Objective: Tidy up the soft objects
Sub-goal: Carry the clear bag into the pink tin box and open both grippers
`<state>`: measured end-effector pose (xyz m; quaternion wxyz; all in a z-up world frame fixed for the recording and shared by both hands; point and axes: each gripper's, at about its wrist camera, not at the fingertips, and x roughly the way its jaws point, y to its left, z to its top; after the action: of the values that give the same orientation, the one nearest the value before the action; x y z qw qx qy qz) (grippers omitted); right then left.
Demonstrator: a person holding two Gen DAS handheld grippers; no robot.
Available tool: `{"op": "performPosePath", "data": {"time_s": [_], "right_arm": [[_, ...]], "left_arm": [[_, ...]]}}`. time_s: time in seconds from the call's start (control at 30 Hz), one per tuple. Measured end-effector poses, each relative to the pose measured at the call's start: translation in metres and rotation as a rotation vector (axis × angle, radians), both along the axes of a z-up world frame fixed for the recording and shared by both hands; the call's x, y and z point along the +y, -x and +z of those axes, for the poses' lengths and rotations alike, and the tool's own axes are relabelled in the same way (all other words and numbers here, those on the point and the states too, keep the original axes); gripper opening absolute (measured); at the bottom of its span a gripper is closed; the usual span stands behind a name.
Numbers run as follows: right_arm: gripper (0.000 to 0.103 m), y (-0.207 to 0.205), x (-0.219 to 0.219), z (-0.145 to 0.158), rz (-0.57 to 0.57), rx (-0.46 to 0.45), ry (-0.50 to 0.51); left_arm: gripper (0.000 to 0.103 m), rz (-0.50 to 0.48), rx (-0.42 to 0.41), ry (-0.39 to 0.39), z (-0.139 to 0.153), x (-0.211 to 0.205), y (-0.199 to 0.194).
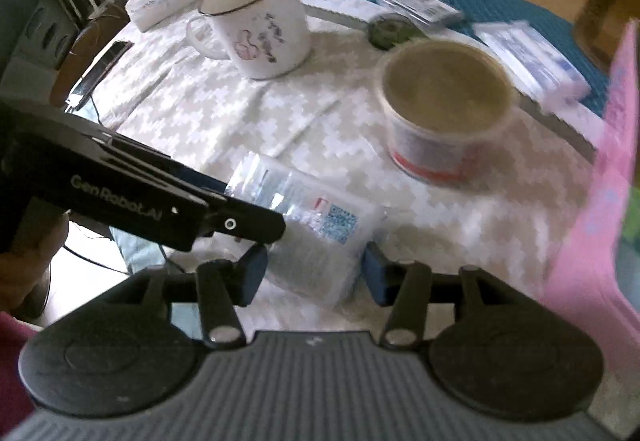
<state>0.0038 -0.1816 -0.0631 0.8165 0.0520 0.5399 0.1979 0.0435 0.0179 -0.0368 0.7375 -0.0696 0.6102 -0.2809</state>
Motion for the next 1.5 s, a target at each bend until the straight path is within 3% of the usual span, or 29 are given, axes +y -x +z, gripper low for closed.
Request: {"op": "performPosePath", "data": {"time_s": [0.17,0.57,0.67,0.73,0.9,1.03,1.27,1.33,1.4,1.5], "right_arm": [[0.055,0.030,-0.036,0.004,-0.056,0.012,0.053],[0.054,0.129,-0.152,0.008,-0.353,0.064,0.062],[0.054,0.149,-0.170,0.029,-0.420,0.021,0.057],[0.053,0.160,-0.181,0.054,-0.453,-0.061,0.069],[0.052,0.153,-0.217,0.091,-0.527,-0.238,0.105],[0.052,0.119,-0.240,0.082,-0.571,-0.282,0.120],[0.053,0.064,-0.269,0.042,-0.668,-0.209,0.191],[0.065,0.062,-0.269,0.042,-0.724,-0.235,0.278],[0.066,0.066,-0.271,0.046,-0.779,-0.256,0.337],[0.066,0.080,-0.271,0.055,-0.789,-0.286,0.313]], "left_arm": [[0.049,-0.087,0.018,0.007,0.000,-0.039,0.013],[0.048,-0.427,-0.005,-0.001,-0.002,-0.197,0.075],[0.048,-0.521,-0.043,-0.001,0.008,-0.229,0.095],[0.048,-0.551,-0.076,0.020,0.024,-0.242,0.102],[0.048,-0.527,-0.140,0.138,0.074,-0.269,0.086],[0.049,-0.499,-0.256,0.153,0.096,-0.305,0.066],[0.055,-0.395,-0.298,0.063,0.066,-0.350,0.031],[0.056,-0.363,-0.342,0.012,0.061,-0.358,0.029],[0.057,-0.316,-0.350,-0.016,0.059,-0.361,0.024],[0.057,-0.237,-0.355,0.001,0.067,-0.346,0.015]]}}
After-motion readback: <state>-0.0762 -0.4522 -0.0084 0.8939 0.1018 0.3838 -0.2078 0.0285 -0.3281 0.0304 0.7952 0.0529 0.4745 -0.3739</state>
